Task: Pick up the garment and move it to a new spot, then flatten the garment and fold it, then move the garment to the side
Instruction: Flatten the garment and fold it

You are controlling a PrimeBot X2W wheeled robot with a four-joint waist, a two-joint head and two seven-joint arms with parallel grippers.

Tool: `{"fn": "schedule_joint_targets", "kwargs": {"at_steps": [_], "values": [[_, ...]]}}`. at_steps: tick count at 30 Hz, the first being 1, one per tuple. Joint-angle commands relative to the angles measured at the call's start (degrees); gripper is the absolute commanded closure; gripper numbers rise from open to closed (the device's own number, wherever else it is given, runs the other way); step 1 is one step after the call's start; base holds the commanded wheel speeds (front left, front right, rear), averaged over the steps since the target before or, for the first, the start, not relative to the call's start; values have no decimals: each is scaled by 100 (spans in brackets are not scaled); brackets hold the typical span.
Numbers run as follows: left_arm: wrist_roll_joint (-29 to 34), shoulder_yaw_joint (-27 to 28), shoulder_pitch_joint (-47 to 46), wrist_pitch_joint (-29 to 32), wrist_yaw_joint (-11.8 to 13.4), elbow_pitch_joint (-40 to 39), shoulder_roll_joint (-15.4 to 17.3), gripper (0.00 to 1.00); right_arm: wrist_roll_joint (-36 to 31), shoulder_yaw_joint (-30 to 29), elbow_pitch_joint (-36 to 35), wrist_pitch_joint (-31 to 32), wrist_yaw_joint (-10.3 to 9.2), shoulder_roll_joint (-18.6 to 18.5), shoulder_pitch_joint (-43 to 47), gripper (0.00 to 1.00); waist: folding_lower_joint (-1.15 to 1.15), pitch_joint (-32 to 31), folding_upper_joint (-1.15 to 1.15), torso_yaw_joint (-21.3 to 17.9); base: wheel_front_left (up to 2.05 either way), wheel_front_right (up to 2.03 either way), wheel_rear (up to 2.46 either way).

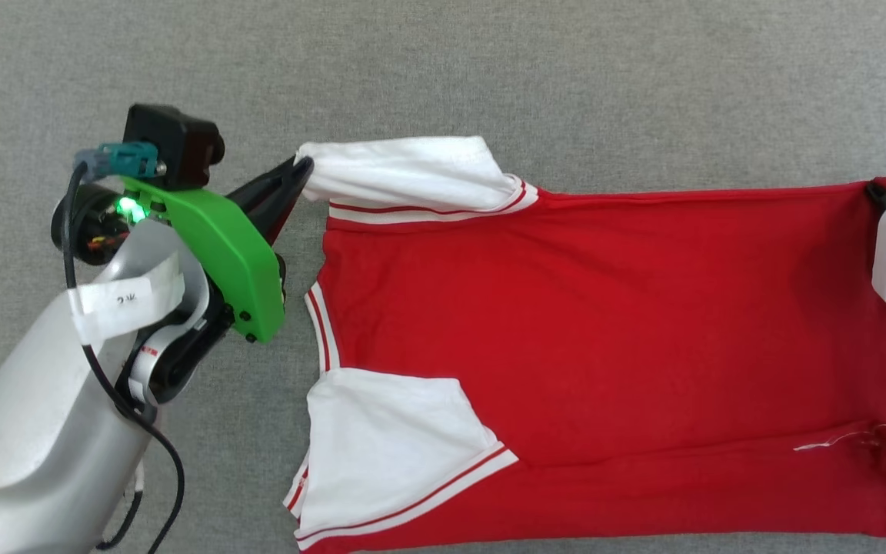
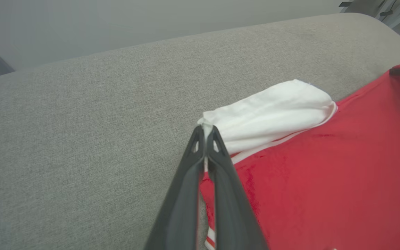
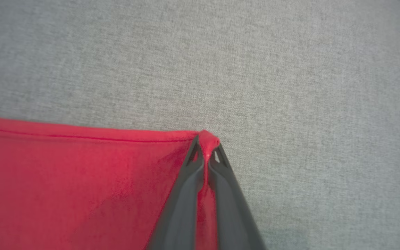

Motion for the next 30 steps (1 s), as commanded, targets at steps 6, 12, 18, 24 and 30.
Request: {"fn": "schedule_joint_targets", "kwargs": {"at_steps": [6, 12, 18, 24, 30], "values": [[-156, 58, 644, -307, 179, 99, -77, 100, 146, -272, -64, -684, -6, 81, 632, 100, 0, -678, 63, -60, 0, 0, 0], [-250, -14, 1505, -437, 423, -137, -47, 100, 448, -467, -534, -1199, -6, 7, 1625, 100, 0, -1292, 63, -1, 0, 0, 0], [-432, -86, 2208, -433, 587, -458, -21, 100, 808, -561, -1108, -1442, -6, -22, 2473, 100, 0, -1549, 63, 105, 0, 0, 0], [-501, -247, 2825, -340, 732, -662, 74, 100, 943, -668, -1559, -1619, -6, -93, 3204, 100, 0, -1626, 63, 191, 0, 0, 0], [-504, -455, 3178, -212, 740, -554, 167, 100, 1009, -425, -1722, -1569, -6, -386, 3720, 100, 0, -1612, 63, 207, 0, 0, 0]]}}
